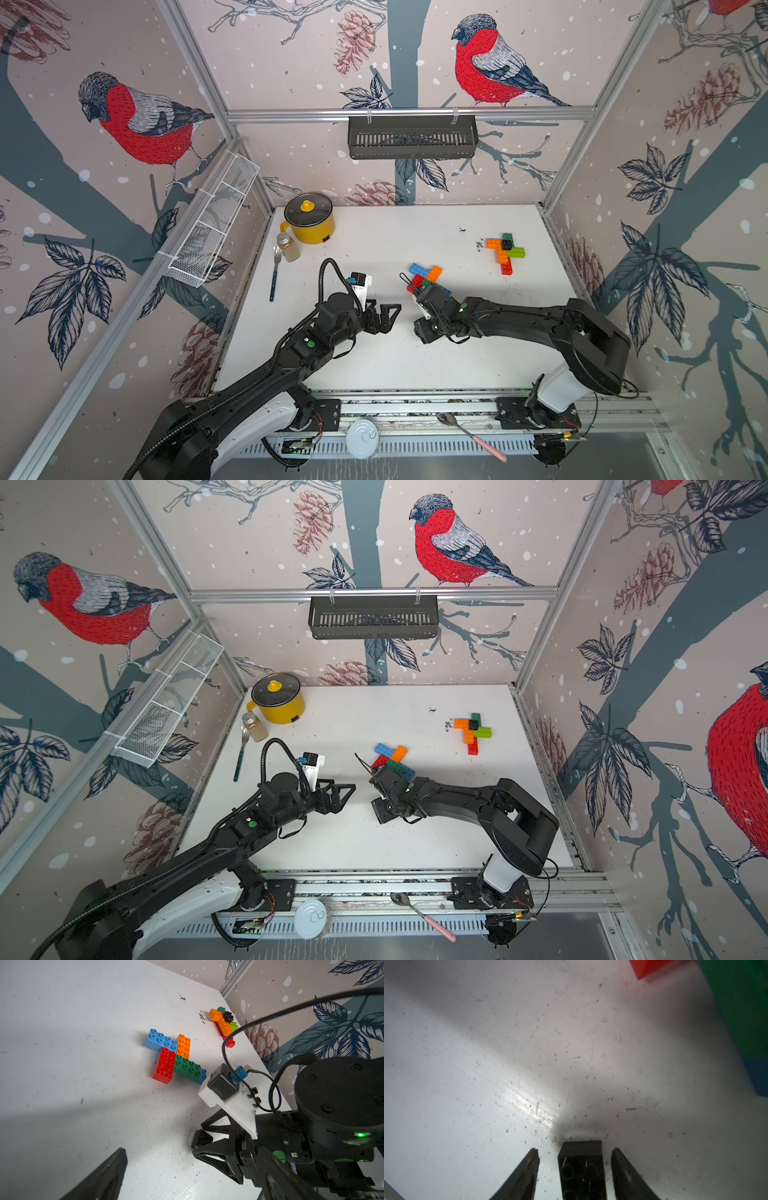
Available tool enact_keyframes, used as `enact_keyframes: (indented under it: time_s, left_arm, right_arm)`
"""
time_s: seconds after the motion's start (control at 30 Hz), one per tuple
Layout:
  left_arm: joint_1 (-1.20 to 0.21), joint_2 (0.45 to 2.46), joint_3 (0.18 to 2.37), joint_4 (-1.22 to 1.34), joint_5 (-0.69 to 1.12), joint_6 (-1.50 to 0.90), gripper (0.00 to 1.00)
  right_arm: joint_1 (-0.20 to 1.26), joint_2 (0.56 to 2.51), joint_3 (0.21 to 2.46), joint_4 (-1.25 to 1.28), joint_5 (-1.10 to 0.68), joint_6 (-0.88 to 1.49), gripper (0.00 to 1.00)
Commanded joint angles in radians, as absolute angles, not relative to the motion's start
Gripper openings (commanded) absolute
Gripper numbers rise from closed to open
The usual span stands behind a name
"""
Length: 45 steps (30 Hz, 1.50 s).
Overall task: Assemble a small pinwheel with lego
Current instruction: Pick up the lego brick from the center of the board.
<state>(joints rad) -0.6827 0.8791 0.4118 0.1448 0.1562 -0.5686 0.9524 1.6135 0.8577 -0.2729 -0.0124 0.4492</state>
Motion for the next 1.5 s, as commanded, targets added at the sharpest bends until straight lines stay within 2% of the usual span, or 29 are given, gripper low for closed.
enact_keyframes:
  time_s: [0.0, 0.17, 0.6, 1.03, 1.27, 1.37, 1.47]
  left_arm:
    - [-0.679, 0.872, 0.415, 0.169, 0.137, -0.572, 0.97]
    - [-0.680, 0.867, 0.413, 0.166, 0.143, -0.579, 0.97]
    - [-0.679, 0.878, 0.405, 0.173, 0.137, -0.584, 0.97]
    - [-0.679, 0.851, 0.404, 0.160, 0.124, -0.580, 0.97]
    - [-0.679, 0.844, 0.403, 0.155, 0.118, -0.583, 0.97]
    - [-0.680, 0.829, 0.403, 0.147, 0.110, -0.587, 0.97]
    - [-0.680, 0.801, 0.398, 0.143, 0.095, -0.593, 0.97]
  right_arm:
    - [0.958, 1.619, 0.864, -0.292, 0.000, 0.448, 0.53]
    - [0.964, 1.618, 0.856, -0.302, 0.007, 0.450, 0.49]
    - [0.969, 1.595, 0.845, -0.313, 0.013, 0.449, 0.49]
    - [0.970, 1.610, 0.844, -0.316, 0.034, 0.447, 0.44]
    - [0.970, 1.601, 0.854, -0.316, 0.030, 0.441, 0.38]
    - [0.968, 1.561, 0.879, -0.328, 0.029, 0.440, 0.31]
    - [0.941, 1.516, 0.925, -0.345, 0.041, 0.451, 0.29]
